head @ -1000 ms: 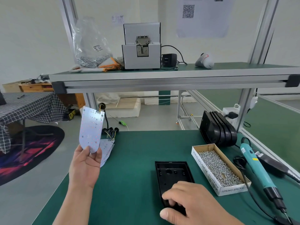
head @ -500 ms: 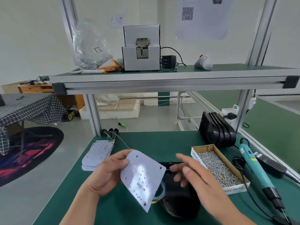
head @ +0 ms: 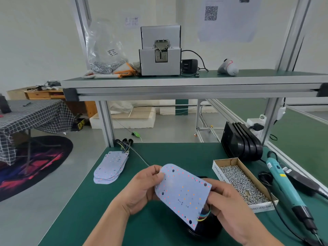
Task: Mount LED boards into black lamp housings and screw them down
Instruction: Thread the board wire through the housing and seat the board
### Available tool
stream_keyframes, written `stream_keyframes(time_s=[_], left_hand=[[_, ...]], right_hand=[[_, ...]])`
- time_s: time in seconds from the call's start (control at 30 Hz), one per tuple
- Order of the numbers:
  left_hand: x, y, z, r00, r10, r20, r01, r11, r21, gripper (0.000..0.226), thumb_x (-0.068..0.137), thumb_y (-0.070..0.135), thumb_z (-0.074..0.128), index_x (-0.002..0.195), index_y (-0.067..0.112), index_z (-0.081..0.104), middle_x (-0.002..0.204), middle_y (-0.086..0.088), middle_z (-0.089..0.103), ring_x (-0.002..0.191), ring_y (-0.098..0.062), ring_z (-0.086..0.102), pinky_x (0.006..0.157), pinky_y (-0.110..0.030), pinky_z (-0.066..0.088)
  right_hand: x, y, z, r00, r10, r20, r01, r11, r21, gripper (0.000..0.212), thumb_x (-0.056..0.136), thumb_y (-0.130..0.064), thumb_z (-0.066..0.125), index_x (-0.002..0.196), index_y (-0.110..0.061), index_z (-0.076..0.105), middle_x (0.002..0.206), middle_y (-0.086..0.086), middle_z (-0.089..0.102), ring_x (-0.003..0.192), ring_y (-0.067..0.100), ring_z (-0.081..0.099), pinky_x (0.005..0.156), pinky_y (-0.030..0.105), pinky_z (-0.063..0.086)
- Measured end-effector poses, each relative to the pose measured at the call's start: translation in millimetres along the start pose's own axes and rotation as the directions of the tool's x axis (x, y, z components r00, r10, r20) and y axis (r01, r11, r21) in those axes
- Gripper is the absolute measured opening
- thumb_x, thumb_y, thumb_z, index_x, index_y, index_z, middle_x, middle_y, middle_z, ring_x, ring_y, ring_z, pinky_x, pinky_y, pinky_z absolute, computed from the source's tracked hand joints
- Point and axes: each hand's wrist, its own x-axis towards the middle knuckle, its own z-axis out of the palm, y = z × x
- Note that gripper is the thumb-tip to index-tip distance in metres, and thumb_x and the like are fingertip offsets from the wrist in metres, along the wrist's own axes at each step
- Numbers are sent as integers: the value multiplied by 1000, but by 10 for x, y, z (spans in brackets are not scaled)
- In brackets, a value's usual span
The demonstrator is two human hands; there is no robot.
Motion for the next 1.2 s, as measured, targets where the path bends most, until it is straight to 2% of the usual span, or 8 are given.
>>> stream_keyframes(time_s=[0.13, 0.27, 0.33, 0.47, 0.6, 0.83, 0.93, 1.2], left_hand=[[39, -7, -3, 991, 62, -117, -67, 997, -37, 27, 91, 26, 72, 106, 7, 61, 99, -13, 67, 77, -23, 66, 66, -39, 61], [59, -14, -46, 979, 124, -164, -148, 979, -141, 18, 95, 21, 76, 103, 8, 66, 121, -11, 73, 92, -24, 65, 64, -35, 60], [66, -9, -66, 974, 126, -188, -163, 967, -198, 22, 86, 28, 82, 98, 11, 72, 106, -13, 72, 82, -21, 65, 61, -30, 56], [32, 7, -150, 983, 128, -134, -164, 939, -301, 29, 79, 33, 85, 97, 12, 76, 91, -7, 71, 74, -17, 70, 66, -29, 59], [-1, 37, -228, 986, 139, -89, -160, 939, -304, 50, 74, 35, 96, 104, 6, 67, 87, -9, 69, 70, -20, 69, 64, -32, 59], [-37, 30, -246, 990, 123, -76, -139, 954, -267, 48, 77, 36, 94, 102, 8, 64, 88, -8, 64, 68, -18, 64, 64, -33, 53], [-64, 16, -270, 990, 129, -64, -142, 952, -272, 40, 82, 33, 91, 102, 8, 66, 88, -8, 66, 71, -18, 66, 65, -32, 55], [-49, -77, -281, 986, 111, -127, -143, 948, -284, 10, 93, 22, 76, 91, 14, 70, 90, -12, 68, 74, -21, 66, 67, -34, 55]], right_hand=[[1, 34, -73, 980, -139, -143, 157, 981, 116, 28, 67, 6, 70, 93, -1, 78, 120, 22, 75, 98, 26, 74, 75, 30, 61], [-15, 53, -159, 976, -216, -23, 217, 976, 16, 24, 65, 14, 66, 84, 2, 72, 119, 28, 71, 83, 36, 70, 70, 37, 57], [-34, 46, -193, 979, -192, 66, 194, 981, -19, 15, 71, 2, 68, 85, 5, 71, 118, 29, 69, 83, 41, 69, 73, 40, 56], [58, -2, -214, 985, -162, 59, 169, 975, -147, 23, 89, -23, 70, 99, -4, 77, 107, 24, 75, 98, 37, 73, 80, 33, 58], [367, -27, -168, 981, -189, -39, 169, 939, -301, 29, 104, -4, 60, 112, -24, 79, 106, 13, 78, 95, 29, 75, 79, 33, 60], [1335, -106, 328, 973, -100, 207, 227, 571, -789, 49, 104, -19, 60, 151, -32, 53, 106, -14, 75, 102, 2, 67, 97, 26, 50], [1698, -23, 613, 958, -17, 287, 255, 510, -821, 53, 108, -24, 53, 159, -36, 42, 118, -9, 73, 111, 11, 66, 99, 31, 51], [2122, 199, 854, 955, 19, 295, 235, 558, -796, 57, 101, -12, 59, 155, -27, 48, 119, -4, 67, 109, 12, 67, 103, 38, 49]])
